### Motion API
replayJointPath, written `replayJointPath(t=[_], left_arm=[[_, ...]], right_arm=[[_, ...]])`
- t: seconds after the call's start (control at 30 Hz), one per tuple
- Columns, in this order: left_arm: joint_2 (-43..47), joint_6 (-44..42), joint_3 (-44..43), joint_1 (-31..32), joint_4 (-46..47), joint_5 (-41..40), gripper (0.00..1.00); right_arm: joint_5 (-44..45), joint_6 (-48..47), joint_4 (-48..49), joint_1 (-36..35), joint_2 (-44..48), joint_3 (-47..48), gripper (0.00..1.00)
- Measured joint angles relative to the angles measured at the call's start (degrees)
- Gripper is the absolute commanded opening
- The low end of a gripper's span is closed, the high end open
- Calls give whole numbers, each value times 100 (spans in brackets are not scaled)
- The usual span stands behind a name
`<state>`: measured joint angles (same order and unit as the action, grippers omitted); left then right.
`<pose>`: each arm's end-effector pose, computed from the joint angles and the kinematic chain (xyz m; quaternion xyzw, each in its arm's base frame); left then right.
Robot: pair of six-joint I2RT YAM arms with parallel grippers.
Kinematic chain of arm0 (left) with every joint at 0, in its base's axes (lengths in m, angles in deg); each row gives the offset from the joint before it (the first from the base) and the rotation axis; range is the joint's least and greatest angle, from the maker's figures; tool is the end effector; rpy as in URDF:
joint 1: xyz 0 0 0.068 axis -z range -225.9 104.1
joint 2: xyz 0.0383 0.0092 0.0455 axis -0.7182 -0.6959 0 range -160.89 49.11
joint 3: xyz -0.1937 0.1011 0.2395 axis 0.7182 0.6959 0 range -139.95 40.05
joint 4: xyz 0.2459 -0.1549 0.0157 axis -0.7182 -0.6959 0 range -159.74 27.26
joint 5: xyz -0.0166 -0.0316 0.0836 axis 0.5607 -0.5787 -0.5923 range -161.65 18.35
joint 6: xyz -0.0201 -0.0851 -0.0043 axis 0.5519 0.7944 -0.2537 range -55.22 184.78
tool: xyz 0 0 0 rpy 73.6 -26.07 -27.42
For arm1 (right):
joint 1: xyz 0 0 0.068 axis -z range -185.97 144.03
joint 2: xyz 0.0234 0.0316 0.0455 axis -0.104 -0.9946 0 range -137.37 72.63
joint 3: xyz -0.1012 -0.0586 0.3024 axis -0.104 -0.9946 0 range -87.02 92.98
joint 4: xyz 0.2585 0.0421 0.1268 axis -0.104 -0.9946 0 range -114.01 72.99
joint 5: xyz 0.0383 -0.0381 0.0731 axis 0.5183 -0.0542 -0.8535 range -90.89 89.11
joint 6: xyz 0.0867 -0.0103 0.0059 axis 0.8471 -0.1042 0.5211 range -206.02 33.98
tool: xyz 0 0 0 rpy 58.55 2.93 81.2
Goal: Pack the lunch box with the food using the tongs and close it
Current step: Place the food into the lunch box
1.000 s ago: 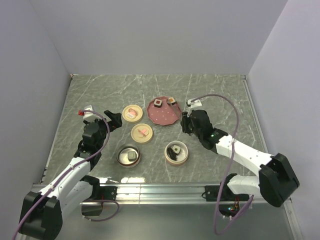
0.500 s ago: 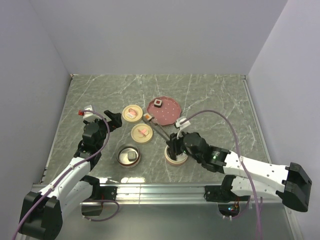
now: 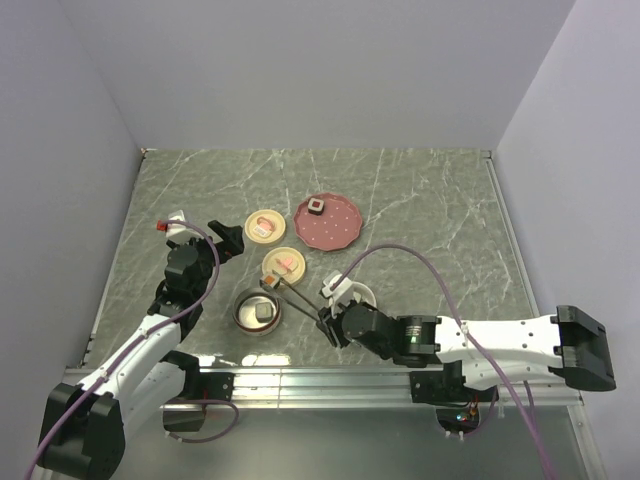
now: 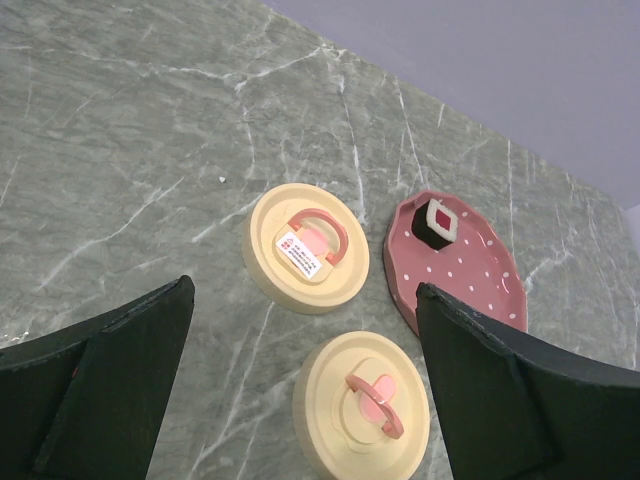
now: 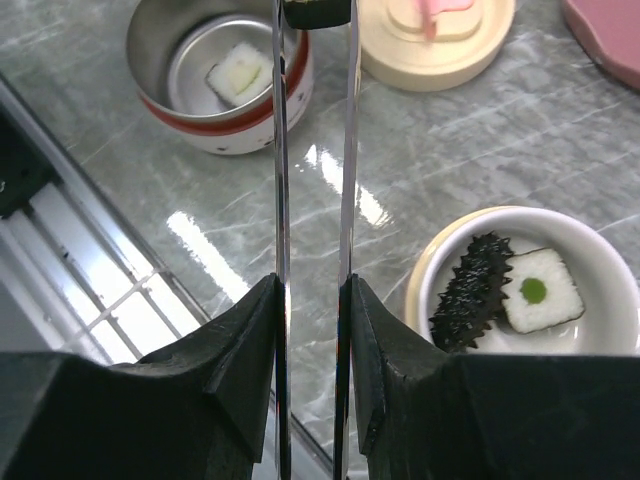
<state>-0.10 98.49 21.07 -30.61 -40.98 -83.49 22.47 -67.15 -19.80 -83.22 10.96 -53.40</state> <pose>0.2264 -0.0453 0.2440 -0.1870 0.7328 -0.1983 0.6234 0.0889 0.2530 0.2410 -0.3281 0.7922 0.2420 0.4541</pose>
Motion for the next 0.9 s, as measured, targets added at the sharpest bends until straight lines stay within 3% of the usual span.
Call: replayJointPath(t=[0.4, 0.9], left_arm=[[0, 0, 0, 0, 0, 0, 99], [0, 2, 0, 0, 0, 0, 100]], right_arm=[[136, 90, -76, -756, 105, 9, 13], [278, 107, -179, -999, -280, 149, 13]])
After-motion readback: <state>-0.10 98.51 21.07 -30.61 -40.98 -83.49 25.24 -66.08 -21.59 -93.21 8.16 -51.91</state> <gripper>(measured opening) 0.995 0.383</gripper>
